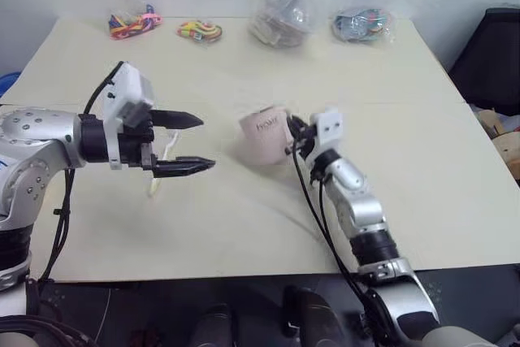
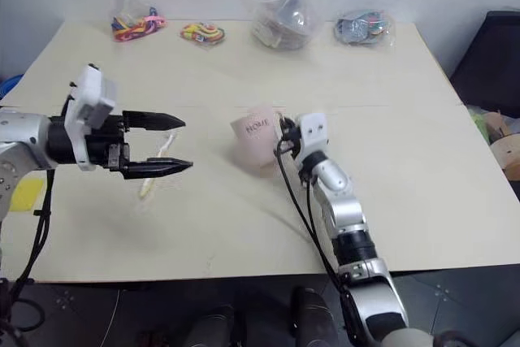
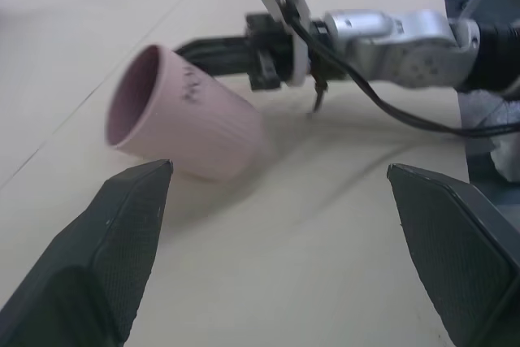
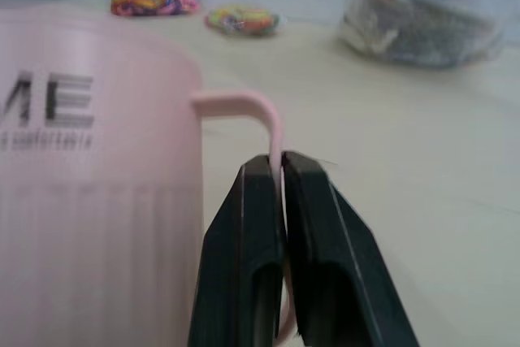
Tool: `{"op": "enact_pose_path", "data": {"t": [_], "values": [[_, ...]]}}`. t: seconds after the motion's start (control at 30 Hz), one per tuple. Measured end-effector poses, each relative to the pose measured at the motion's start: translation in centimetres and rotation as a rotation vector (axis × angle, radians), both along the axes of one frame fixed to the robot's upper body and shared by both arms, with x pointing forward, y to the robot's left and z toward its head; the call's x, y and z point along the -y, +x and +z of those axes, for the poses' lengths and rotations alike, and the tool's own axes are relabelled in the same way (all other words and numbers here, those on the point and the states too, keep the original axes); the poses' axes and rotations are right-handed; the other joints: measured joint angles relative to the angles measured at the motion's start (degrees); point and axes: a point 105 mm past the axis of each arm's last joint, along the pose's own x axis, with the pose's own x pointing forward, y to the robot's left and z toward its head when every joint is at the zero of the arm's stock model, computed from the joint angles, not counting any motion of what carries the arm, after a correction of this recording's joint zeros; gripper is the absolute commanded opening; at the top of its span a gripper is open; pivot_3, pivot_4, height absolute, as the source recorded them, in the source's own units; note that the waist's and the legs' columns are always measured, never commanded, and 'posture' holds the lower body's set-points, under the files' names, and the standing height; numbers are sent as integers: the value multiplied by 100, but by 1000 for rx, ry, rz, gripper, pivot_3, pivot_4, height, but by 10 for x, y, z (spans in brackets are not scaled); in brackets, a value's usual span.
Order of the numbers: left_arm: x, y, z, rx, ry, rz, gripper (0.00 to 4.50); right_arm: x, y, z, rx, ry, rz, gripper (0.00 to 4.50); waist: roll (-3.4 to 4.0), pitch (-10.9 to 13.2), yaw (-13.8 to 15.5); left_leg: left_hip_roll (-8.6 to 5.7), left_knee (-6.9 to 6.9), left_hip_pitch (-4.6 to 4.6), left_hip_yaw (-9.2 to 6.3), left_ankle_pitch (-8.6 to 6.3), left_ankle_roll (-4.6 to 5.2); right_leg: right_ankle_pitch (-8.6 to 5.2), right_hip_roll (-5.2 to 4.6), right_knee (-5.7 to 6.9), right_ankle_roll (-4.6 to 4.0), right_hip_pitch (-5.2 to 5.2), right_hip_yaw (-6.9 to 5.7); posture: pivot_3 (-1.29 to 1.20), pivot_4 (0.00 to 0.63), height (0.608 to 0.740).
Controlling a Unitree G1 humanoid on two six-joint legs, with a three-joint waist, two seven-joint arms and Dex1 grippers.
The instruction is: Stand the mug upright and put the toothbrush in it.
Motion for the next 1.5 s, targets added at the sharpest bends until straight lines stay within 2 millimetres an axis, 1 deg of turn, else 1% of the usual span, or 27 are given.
{"op": "enact_pose_path", "data": {"t": [0.07,0.13,0.17,0.23,0.27,0.3,0.4,0.43,0.47,0.5,0.63,0.7,0.77,0.83,0.87,0.9,0.93,1.03,1.1,1.2,1.23,1.3,1.37,1.4,1.47,1.5], "values": [[1,-1,0,-11,-11,-6,4500,-1,-5,-1,40,-13,8,24,0,0,-10,2,2,1,-2,0,-1,0,0,2,0,2,1,0,150,740],[1,-1,0,-12,-12,-6,4500,1,-10,-5,44,-13,11,564,0,0,-6,3,3,3,-5,1,-1,0,0,3,0,5,1,0,150,740],[1,-1,0,-12,-13,-6,4500,3,-13,-11,29,-26,18,763,0,0,-3,2,3,2,-5,1,-1,0,-1,2,0,5,3,0,150,740],[0,0,0,-16,-16,-1,4500,7,-18,-25,-10,-39,26,1386,1,1,12,2,4,2,-4,1,-1,0,-1,2,0,5,3,0,150,740],[-1,2,-1,-21,-21,4,4500,8,-21,-30,-27,-52,36,1831,2,1,14,2,4,2,-3,1,-1,0,-1,2,0,5,4,0,150,740],[-2,3,0,-24,-25,8,4500,10,-24,-32,-31,-64,43,2158,4,2,23,2,4,1,-3,1,-1,0,-1,2,0,5,4,0,150,740],[1,4,1,-11,-27,-3,4500,17,-29,-22,2,-104,56,3177,5,3,46,1,6,2,-4,0,-1,0,-2,3,0,5,7,0,150,740],[2,5,0,-12,-29,-10,4500,19,-29,-16,20,-110,54,3549,5,3,45,1,6,2,-4,0,-1,0,-2,3,0,5,7,0,150,740],[3,5,-1,-17,-28,-15,4500,21,-30,-13,27,-114,52,3832,5,3,45,2,6,2,-3,0,-1,0,-1,3,0,5,6,0,150,740],[5,5,-3,-24,-25,-22,4500,25,-31,-11,23,-120,51,4210,5,3,54,2,6,1,-4,0,-1,0,-1,3,0,4,5,0,150,740],[8,3,-4,-31,-24,-46,4500,46,-37,-10,-20,-160,50,4210,6,4,68,0,8,-1,-3,0,0,0,-4,2,0,4,5,0,150,740],[10,3,-2,-24,-32,-55,4500,54,-45,-6,-35,-202,74,4210,7,4,74,1,7,-1,-4,0,0,0,-3,4,0,4,4,0,150,740],[10,6,-2,-15,-41,-39,4500,62,-59,0,-67,-242,119,4210,12,7,84,1,7,-1,-4,0,0,0,-4,2,0,4,5,0,150,740],[4,11,-1,-7,-60,12,4500,70,-74,3,-103,-275,175,4210,13,8,93,0,8,-2,-5,-1,2,0,-5,3,0,4,6,0,150,740],[-5,18,1,-4,-79,85,4500,73,-89,5,-129,-307,234,4210,17,11,113,0,8,0,-5,-2,3,0,-5,3,0,4,7,0,150,740],[-14,25,2,-2,-96,157,4500,75,-96,9,-148,-306,261,4210,16,11,139,1,10,1,-4,-2,3,0,-3,4,0,5,6,0,150,740],[-24,32,3,-5,-117,231,4500,78,-100,18,-159,-279,273,4360,16,11,137,4,13,2,-5,-2,4,1,-2,5,1,5,9,0,150,740],[-45,48,-2,-22,-130,420,4500,85,-110,48,-169,-240,313,4360,15,11,190,0,9,24,-9,-3,7,2,-5,22,3,6,32,0,150,740],[-62,62,-11,-58,-97,589,4500,80,-127,67,-166,-240,420,4360,12,11,241,-3,5,31,-7,-5,9,2,-4,23,3,10,38,0,150,740],[-80,79,-28,-161,-81,808,4500,70,-142,89,-148,-234,527,4360,7,9,328,-9,9,32,-2,-6,16,4,-6,22,7,11,44,0,150,740],[-80,82,-34,-198,-81,846,4500,68,-145,94,-147,-237,552,4360,4,7,359,-10,12,32,2,-8,18,4,-7,24,7,11,45,0,150,740],[-71,88,-44,-274,-102,870,4500,62,-150,106,-135,-255,611,4360,2,8,400,-17,23,19,6,-7,20,5,-14,25,8,11,35,0,150,740],[-55,92,-60,-348,-74,865,4500,53,-158,122,-96,-285,675,4360,0,7,407,-18,31,6,9,-7,21,6,-15,22,10,10,25,0,150,740],[-46,93,-72,-391,-43,853,4500,48,-160,129,-73,-291,698,4360,-5,4,397,-17,31,7,9,-6,21,6,-14,23,10,10,22,0,150,740],[-35,94,-91,-449,8,841,4500,43,-160,133,-67,-300,707,4360,-8,5,373,-14,31,-1,6,-6,20,6,-12,21,10,7,14,0,150,740],[-35,95,-99,-471,28,850,4500,41,-158,130,-82,-304,710,4360,-9,5,365,-14,31,0,7,-6,19,6,-11,21,10,7,13,0,150,740]]}}
